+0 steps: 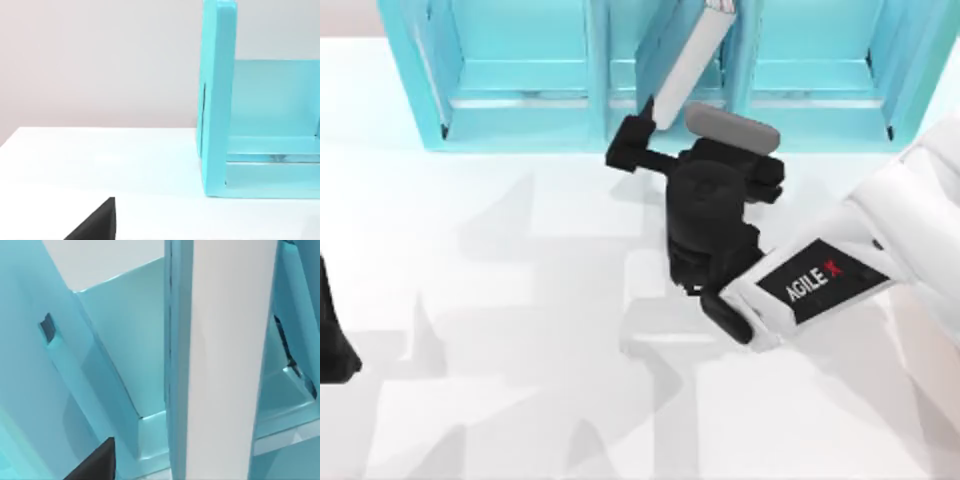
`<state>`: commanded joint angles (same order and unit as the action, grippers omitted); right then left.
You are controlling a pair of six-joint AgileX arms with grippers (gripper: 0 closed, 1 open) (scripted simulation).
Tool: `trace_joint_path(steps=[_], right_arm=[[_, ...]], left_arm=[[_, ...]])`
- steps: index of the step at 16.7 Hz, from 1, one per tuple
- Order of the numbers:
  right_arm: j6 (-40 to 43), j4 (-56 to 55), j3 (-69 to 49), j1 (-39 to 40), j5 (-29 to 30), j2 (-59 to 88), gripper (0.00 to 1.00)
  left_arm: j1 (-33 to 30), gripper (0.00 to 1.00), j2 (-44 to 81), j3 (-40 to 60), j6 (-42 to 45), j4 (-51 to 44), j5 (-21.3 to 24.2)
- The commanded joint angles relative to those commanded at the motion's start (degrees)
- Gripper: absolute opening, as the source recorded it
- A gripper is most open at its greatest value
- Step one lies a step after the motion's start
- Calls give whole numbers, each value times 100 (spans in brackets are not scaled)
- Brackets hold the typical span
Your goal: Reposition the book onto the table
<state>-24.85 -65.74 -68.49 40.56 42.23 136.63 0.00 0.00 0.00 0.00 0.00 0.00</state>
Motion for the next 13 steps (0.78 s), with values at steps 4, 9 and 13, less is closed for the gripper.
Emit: trace_joint_path(steps=[4,9,13], right_arm=[[6,16,24,-25,-11,-8,100],[10,298,-592,-180,-176,287,100],[37,832,-1649,-463,-455,787,100]], left_arm=[[0,100,0,0,0,0,0],[0,100,0,0,0,0,0],[0,100,0,0,0,0,0]])
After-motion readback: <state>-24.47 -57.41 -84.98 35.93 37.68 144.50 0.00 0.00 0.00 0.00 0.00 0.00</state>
